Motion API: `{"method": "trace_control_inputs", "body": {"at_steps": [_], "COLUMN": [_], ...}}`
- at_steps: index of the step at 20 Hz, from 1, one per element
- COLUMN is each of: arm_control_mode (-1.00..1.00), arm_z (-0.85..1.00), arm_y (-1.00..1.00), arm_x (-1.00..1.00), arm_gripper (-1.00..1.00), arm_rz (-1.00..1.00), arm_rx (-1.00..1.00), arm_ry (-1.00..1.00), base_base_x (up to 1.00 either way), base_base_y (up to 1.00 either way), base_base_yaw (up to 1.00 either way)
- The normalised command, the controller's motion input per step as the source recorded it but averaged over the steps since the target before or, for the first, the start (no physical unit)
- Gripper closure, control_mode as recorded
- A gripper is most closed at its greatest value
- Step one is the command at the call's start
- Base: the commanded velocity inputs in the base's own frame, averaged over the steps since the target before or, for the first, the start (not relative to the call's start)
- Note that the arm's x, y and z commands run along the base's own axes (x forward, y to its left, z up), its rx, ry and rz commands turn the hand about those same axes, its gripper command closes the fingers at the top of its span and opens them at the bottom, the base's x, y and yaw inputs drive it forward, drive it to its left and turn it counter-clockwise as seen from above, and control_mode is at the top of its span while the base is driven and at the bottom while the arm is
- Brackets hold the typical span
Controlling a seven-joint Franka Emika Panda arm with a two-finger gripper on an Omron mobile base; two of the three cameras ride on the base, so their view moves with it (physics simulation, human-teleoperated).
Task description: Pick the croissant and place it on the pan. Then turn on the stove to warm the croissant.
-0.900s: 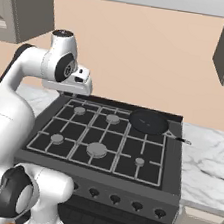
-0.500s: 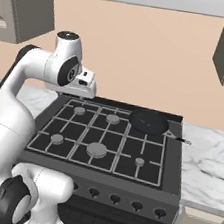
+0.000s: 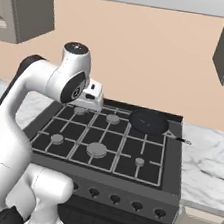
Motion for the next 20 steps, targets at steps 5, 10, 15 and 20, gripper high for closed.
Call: {"method": "trace_control_inputs", "body": {"at_steps": [5,10,15,20], "arm_control_mode": [-1.0,-1.0,-1.0,-1.0], "arm_z": [-0.03,-0.02,-0.1,-0.02], "arm_y": [-0.14,-0.05,-0.03,0.0], "arm_x": [-0.59,-0.71,-0.64,-0.39], "arm_gripper": [-1.0,-1.0,-1.0,-1.0], "arm_rz": [0.0,0.0,0.0,0.0], "arm_rx": [0.0,0.0,0.0,0.0], "arm_ry": [0.0,-0.06,-0.18,-0.14], "base_base_x": [0.0,0.0,0.0,0.0], "base_base_y": [0.0,0.0,0.0,0.0], "base_base_yaw": [0.0,0.0,0.0,0.0]}}
